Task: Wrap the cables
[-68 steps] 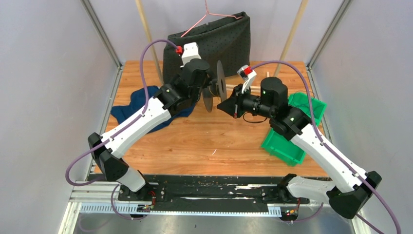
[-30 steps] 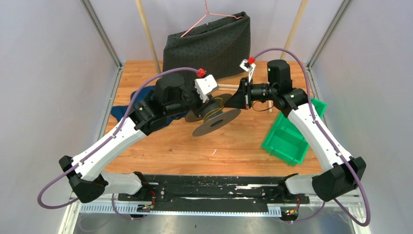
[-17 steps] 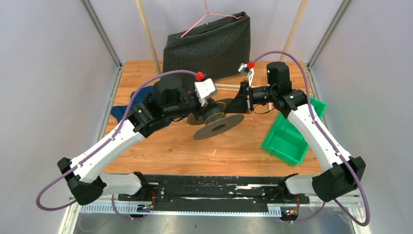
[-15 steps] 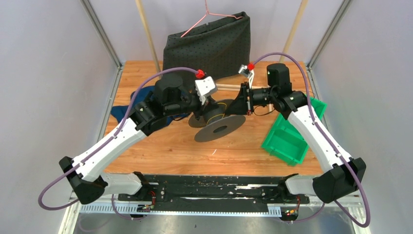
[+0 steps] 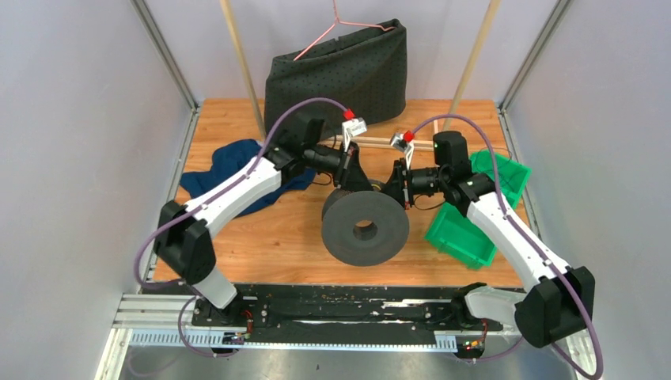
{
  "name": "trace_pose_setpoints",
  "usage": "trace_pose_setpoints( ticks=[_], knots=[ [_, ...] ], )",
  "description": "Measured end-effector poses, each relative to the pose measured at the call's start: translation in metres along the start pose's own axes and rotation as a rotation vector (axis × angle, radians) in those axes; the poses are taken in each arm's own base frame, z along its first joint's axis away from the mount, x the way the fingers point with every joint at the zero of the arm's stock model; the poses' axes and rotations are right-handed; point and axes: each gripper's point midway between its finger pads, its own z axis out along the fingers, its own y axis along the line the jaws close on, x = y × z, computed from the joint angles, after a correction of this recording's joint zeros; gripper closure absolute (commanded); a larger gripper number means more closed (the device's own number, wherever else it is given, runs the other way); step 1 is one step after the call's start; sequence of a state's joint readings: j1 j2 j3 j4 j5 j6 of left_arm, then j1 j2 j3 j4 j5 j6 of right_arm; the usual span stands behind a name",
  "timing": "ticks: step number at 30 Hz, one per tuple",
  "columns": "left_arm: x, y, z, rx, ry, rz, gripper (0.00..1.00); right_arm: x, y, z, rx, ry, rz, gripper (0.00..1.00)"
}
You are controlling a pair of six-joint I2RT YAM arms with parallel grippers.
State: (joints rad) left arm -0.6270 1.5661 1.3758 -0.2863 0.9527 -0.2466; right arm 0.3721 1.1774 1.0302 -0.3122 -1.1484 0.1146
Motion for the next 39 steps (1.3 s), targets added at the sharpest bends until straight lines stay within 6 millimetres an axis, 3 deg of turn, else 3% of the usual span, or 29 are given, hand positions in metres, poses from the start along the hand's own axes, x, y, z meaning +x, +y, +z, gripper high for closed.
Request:
trace_pose_setpoints(
  ticks=[9,16,20,29,33,39],
  knots=[
    [0.053,0.053,0.039,0.052,0.116,-0.185,1.00,0.054,-0.053,0.014,0.069,0.058,0.134,0.99],
    [0.089,0.099,0.056,0.049,0.185,-0.253,1.00,0.093,-0.104,0.028,0.159,0.078,0.257,0.99],
    [0.101,0.120,0.065,0.061,0.246,-0.307,1.00,0.107,-0.127,0.033,0.193,0.052,0.307,0.99],
    [0.104,0.155,0.071,0.021,0.283,-0.329,0.76,0.112,-0.153,0.042,0.228,0.000,0.346,0.99],
    [0.091,0.172,0.075,-0.047,0.256,-0.268,0.73,0.120,-0.158,0.047,0.225,0.002,0.387,0.99],
    [0.051,0.203,0.079,-0.159,0.182,-0.153,0.67,0.131,-0.160,0.053,0.220,0.020,0.442,0.99]
  ],
)
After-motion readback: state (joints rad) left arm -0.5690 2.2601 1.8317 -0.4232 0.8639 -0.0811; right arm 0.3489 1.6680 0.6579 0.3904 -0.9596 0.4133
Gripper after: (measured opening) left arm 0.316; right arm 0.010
